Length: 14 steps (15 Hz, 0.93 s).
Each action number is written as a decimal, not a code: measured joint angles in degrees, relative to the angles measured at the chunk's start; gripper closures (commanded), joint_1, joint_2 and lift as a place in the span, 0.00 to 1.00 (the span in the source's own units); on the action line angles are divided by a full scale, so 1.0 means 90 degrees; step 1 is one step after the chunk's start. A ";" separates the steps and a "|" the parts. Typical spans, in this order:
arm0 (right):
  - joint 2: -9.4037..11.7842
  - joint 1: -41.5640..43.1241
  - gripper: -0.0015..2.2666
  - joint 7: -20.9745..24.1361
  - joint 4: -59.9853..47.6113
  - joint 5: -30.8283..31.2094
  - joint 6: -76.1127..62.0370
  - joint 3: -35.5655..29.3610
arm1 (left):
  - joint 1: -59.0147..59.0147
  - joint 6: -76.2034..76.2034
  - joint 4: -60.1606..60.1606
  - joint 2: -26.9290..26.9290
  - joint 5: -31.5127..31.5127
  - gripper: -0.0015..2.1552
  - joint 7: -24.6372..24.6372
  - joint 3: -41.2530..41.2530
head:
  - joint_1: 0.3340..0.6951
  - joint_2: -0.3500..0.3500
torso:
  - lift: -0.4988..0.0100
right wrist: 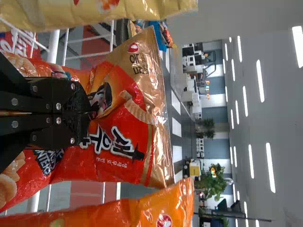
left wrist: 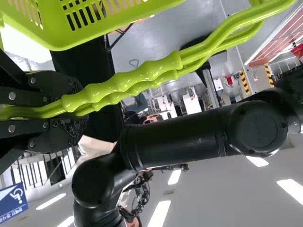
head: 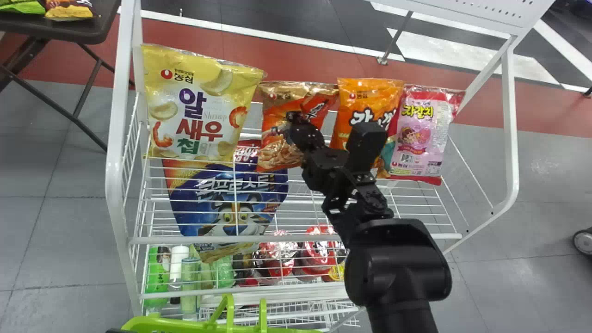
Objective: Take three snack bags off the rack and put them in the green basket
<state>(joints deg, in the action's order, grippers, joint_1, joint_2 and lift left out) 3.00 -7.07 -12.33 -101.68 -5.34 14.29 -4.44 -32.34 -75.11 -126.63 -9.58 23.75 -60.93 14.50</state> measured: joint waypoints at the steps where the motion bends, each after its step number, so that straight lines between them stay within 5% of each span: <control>1: 0.0004 -0.0089 0.98 -0.0042 -0.0123 -0.0037 0.0031 -0.0070 | 0.0000 -0.0014 -0.0010 0.0000 -0.0009 0.79 0.0016 0.0012 | 1.00 0.00 | 0.94; 14: 0.0008 -0.1230 0.98 -0.0428 -0.2042 -0.0845 0.0902 -0.0137 | 0.0001 -0.0160 -0.0149 -0.0020 -0.0161 0.79 0.0188 0.0171 | 1.00 0.00 | 0.94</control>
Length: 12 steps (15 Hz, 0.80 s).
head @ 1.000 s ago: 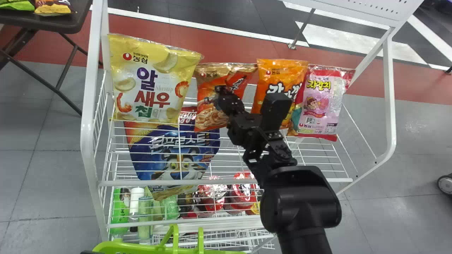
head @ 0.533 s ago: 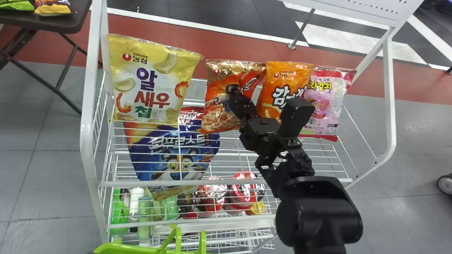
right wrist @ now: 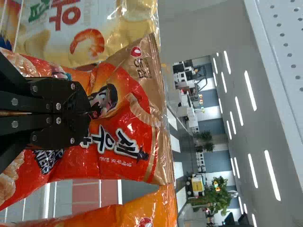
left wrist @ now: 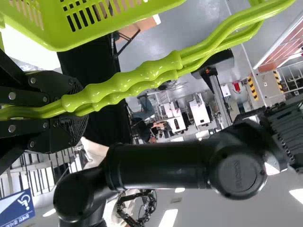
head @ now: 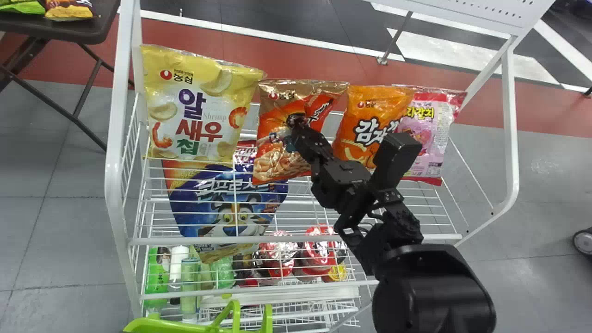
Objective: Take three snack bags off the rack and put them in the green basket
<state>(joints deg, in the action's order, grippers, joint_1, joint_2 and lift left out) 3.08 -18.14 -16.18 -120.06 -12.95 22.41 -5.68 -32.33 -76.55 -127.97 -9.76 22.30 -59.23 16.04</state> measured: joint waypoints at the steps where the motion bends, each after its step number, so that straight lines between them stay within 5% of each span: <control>1: 0.0003 -0.0127 0.98 -0.0048 -0.0184 -0.0073 0.0088 -0.0020 | 0.0002 -0.0005 0.0000 0.0000 -0.0003 0.79 0.0000 0.0001 | 1.00 0.00 | 0.94; 8: 0.0009 -0.1370 0.98 -0.0901 -0.1681 -0.0884 0.1703 -0.0418 | 0.0026 -0.0051 -0.0053 0.0008 0.0009 0.79 -0.0019 -0.0118 | 1.00 0.00 | 0.94; 12: 0.0003 -0.1831 0.98 -0.1289 -0.2426 -0.1752 0.3888 -0.1340 | 0.0006 0.0169 -0.0107 0.0075 0.0024 0.79 -0.0016 -0.0268 | 1.00 0.00 | 0.94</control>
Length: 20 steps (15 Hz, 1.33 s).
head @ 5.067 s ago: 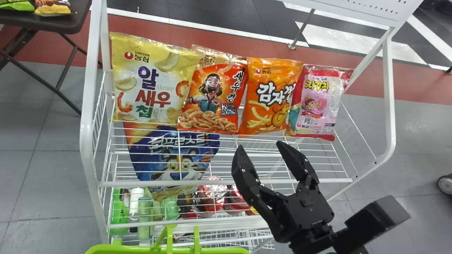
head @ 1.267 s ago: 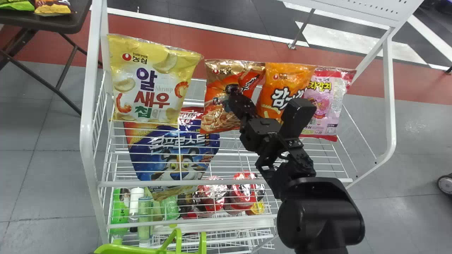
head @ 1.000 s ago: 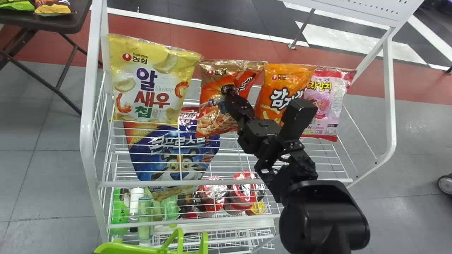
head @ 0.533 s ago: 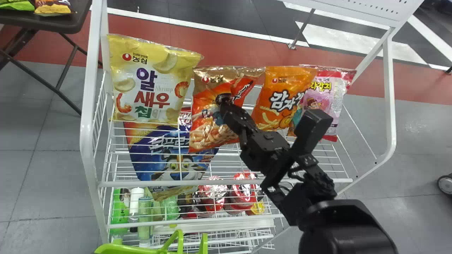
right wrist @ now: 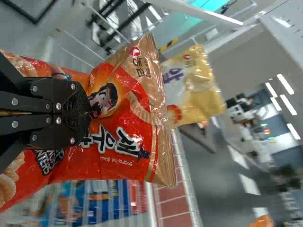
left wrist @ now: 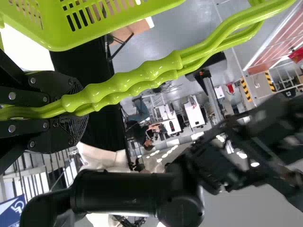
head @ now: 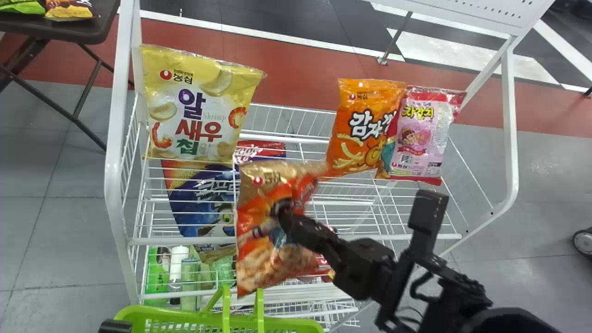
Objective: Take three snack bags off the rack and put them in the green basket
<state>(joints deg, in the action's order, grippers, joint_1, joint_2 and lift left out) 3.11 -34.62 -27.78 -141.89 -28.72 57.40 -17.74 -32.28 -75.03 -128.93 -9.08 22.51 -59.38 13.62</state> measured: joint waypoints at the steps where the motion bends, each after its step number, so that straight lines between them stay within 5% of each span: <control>1: 0.0000 -0.0060 0.98 -0.0047 -0.0146 -0.0149 0.0457 -0.0235 | -0.0004 0.0081 -0.0002 0.0017 0.0004 0.79 0.0002 -0.0033 | 1.00 0.00 | 0.94; 12: 0.0030 -0.0185 0.98 -0.0757 -0.0882 -0.1014 0.3561 -0.2066 | 0.0003 0.0529 -0.0184 0.0130 -0.0091 0.79 0.0303 -0.0137 | 1.00 0.00 | 0.94; 15: 0.0171 -0.0152 0.98 -0.0626 -0.0846 -0.0980 0.3578 -0.1815 | 0.0008 0.0550 -0.0222 0.0130 -0.0111 0.79 0.0319 -0.0134 | 1.00 0.00 | 0.94; 20: 0.0440 -0.0147 0.98 -0.0273 -0.0402 -0.0464 0.3579 -0.0341 | 0.0004 0.0515 -0.0354 0.0126 -0.0168 0.79 0.0335 -0.0101 | 1.00 0.00 | 0.94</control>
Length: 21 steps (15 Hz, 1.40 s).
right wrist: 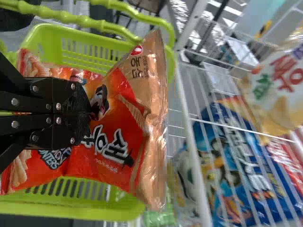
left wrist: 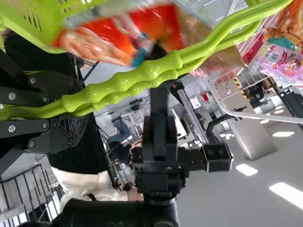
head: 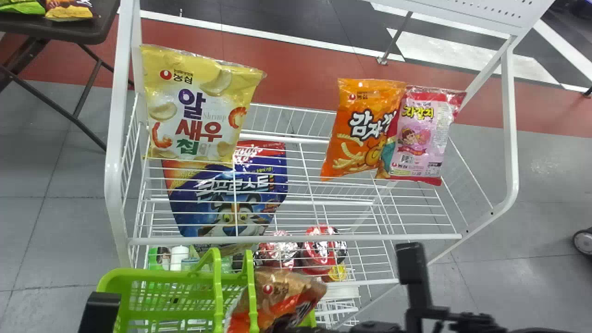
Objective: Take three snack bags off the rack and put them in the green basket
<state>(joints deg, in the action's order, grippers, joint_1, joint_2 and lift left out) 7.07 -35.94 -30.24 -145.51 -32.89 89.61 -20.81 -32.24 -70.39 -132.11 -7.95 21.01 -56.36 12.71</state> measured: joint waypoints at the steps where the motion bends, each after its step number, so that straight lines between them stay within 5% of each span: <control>1: 0.0048 0.0008 0.98 0.0064 0.0104 0.0127 0.0000 0.0300 | -0.0004 -0.0020 -0.0026 -0.0003 0.0000 0.79 -0.0006 -0.0006 | 1.00 0.00 | 0.94; 4: 0.0150 0.0099 0.81 0.0207 0.0367 0.0386 0.0000 0.0863 | -0.0011 -0.0080 -0.0107 -0.0007 0.0001 0.79 -0.0019 -0.0016 | 1.00 0.00 | 0.94; 5: 0.0181 0.0147 0.46 0.0249 0.0444 0.0458 0.0000 0.0970 | -0.0015 -0.0093 -0.0130 -0.0011 0.0008 0.79 -0.0025 -0.0015 | 1.00 0.00 | 0.94; 6: 0.0199 0.0202 0.00 0.0290 0.0546 0.0522 0.0000 0.1050 | -0.0028 -0.0100 -0.0162 -0.0015 0.0015 0.79 -0.0028 -0.0009 | 1.00 0.00 | 0.94; 13: 0.0145 0.0201 0.07 0.0124 0.0612 0.0535 -0.0261 0.0627 | -0.0064 -0.0143 -0.0213 -0.0035 0.0019 0.79 -0.0034 0.0008 | 1.00 0.00 | 0.94; 21: -0.0189 0.0764 0.07 -0.0089 0.1856 0.0841 -0.6706 -0.0133 | -0.0090 -0.0136 -0.0187 -0.0015 0.0000 0.79 -0.0027 0.0014 | 1.00 0.00 | 0.94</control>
<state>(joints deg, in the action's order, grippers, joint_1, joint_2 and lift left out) 5.37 -29.07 -31.04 -128.80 -25.32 29.26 -22.01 -33.05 -71.62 -133.80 -8.08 21.00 -56.60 12.83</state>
